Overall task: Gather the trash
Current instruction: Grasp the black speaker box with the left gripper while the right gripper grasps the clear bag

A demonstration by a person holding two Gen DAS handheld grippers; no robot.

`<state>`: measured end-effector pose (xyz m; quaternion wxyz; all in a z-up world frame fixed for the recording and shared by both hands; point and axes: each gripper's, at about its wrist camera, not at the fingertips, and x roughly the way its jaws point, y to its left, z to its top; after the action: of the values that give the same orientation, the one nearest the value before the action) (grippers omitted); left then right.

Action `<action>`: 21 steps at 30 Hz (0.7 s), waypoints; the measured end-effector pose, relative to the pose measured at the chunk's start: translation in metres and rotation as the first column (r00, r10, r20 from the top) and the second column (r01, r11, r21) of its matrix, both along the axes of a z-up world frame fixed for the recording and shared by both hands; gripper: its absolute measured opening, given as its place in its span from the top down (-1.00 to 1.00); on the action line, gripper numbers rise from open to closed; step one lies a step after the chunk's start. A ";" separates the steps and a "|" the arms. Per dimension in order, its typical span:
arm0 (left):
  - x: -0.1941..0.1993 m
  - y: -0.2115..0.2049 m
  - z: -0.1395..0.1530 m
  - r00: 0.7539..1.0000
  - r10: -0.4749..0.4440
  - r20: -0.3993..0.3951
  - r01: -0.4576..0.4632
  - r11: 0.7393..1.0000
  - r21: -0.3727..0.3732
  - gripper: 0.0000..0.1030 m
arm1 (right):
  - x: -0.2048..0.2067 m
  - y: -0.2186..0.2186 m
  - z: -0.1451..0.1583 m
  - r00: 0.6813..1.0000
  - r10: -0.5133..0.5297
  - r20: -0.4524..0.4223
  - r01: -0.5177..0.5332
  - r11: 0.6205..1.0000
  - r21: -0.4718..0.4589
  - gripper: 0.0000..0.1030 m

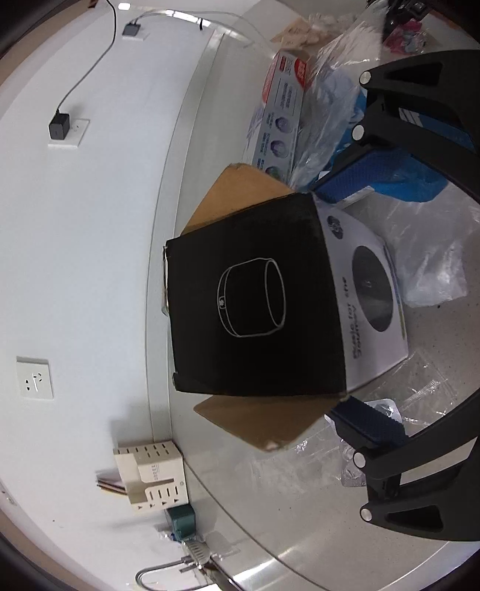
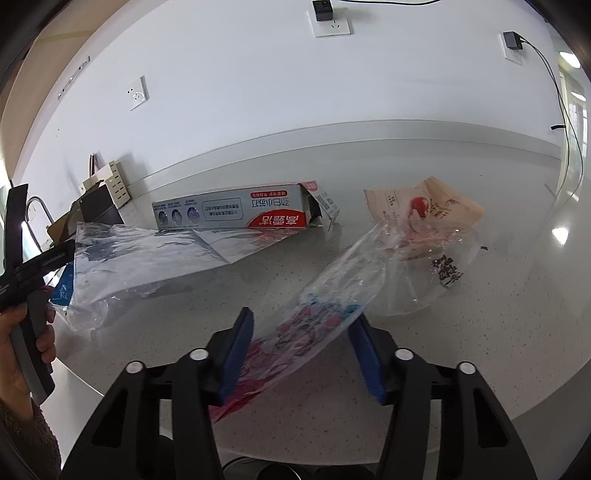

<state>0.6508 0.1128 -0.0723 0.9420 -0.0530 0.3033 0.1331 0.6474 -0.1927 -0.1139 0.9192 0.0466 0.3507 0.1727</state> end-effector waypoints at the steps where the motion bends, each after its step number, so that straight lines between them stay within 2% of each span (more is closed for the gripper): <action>1: 0.002 -0.002 -0.001 1.000 0.023 -0.006 -0.023 1.000 0.017 -0.63 | 0.000 0.001 0.000 1.000 0.005 0.001 -0.005 1.000 -0.003 0.19; 2: 0.003 -0.003 -0.002 0.999 0.035 -0.011 -0.035 0.999 0.025 -0.60 | 0.001 0.002 0.000 1.000 0.010 -0.002 -0.010 1.000 -0.005 0.38; 5: -0.001 -0.006 0.000 1.000 0.027 0.011 -0.028 0.999 0.036 -0.57 | 0.000 0.003 0.000 0.999 0.034 0.001 -0.034 0.999 0.003 0.71; 7: -0.008 -0.006 0.006 0.998 0.038 0.051 -0.040 0.999 0.035 -0.56 | -0.002 0.001 0.002 0.999 0.037 0.014 -0.037 0.999 0.014 0.82; 12: -0.027 -0.006 0.032 0.986 0.042 0.160 -0.053 0.997 0.064 -0.56 | -0.013 0.000 0.012 0.997 0.052 0.061 -0.052 0.999 -0.002 0.88; 16: -0.050 -0.004 0.057 0.965 0.069 0.252 -0.096 0.991 0.095 -0.56 | -0.025 -0.003 0.024 0.993 0.047 0.110 -0.046 0.999 -0.008 0.89; 21: -0.080 -0.001 0.081 0.955 0.051 0.293 -0.074 0.995 0.068 -0.56 | -0.046 -0.007 0.039 0.988 0.043 0.149 -0.041 0.999 -0.015 0.89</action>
<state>0.5705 0.1120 0.0082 0.9731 -0.0445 0.1541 0.1655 0.6013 -0.2000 -0.0744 0.9393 0.0205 0.2830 0.1927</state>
